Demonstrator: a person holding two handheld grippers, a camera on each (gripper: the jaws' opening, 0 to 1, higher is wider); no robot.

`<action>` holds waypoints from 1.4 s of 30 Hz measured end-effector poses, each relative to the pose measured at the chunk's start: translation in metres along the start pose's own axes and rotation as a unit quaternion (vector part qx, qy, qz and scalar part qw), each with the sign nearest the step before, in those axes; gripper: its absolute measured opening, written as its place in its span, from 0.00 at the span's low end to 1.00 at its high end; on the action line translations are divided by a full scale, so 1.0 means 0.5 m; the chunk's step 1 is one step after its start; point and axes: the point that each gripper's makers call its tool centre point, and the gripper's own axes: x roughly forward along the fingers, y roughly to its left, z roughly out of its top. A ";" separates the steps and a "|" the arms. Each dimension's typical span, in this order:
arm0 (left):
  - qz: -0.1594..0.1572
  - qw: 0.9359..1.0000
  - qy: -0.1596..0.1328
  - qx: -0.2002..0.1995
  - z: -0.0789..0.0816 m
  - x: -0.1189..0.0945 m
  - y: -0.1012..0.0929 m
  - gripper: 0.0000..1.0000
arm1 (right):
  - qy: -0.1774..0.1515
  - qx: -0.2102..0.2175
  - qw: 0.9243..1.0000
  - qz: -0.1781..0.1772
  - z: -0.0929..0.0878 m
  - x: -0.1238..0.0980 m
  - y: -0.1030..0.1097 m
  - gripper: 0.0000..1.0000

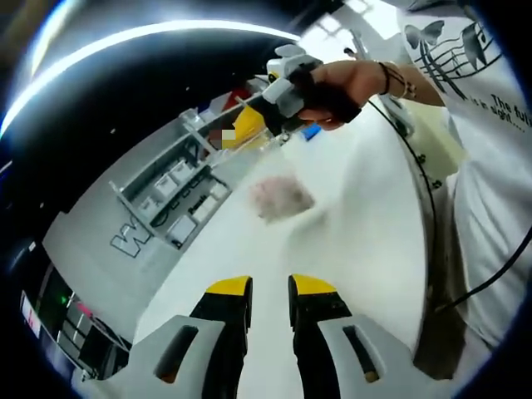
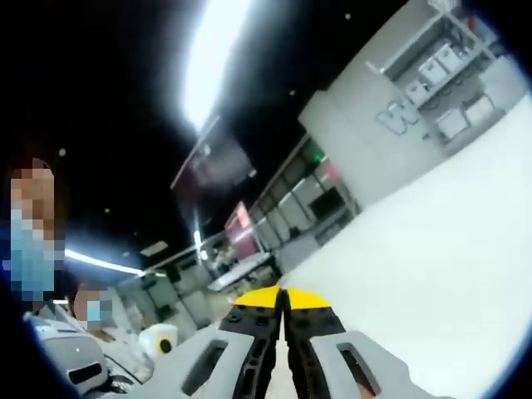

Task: Open the resealable bag by pulling the two sides of the seal apart until the entire bag opening is separated and visibly accessible.

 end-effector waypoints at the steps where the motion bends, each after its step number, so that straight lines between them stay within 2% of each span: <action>1: 0.001 1.000 0.000 -0.001 -0.001 0.000 0.001 0.17 | -0.001 -0.002 1.000 -0.002 0.001 0.000 -0.002 0.00; 14: 0.006 1.000 -0.002 -0.021 -0.009 -0.001 0.005 0.18 | -0.006 -0.024 1.000 -0.014 0.009 0.002 -0.017 0.00; 18: 0.020 0.998 -0.005 -0.052 -0.013 -0.005 0.020 0.23 | -0.007 -0.030 0.999 -0.012 0.010 0.000 -0.016 0.00; 25: 0.018 0.996 -0.009 -0.088 -0.016 -0.008 0.021 0.27 | -0.008 -0.031 0.999 -0.012 0.005 -0.003 -0.019 0.00; 38: 0.024 0.990 0.009 -0.140 -0.036 -0.006 0.023 0.46 | -0.012 -0.032 0.999 -0.013 0.010 -0.002 -0.020 0.00; 42: 0.037 0.986 0.014 -0.162 -0.041 -0.009 0.034 0.60 | -0.014 -0.032 0.999 -0.014 0.012 -0.001 -0.021 0.00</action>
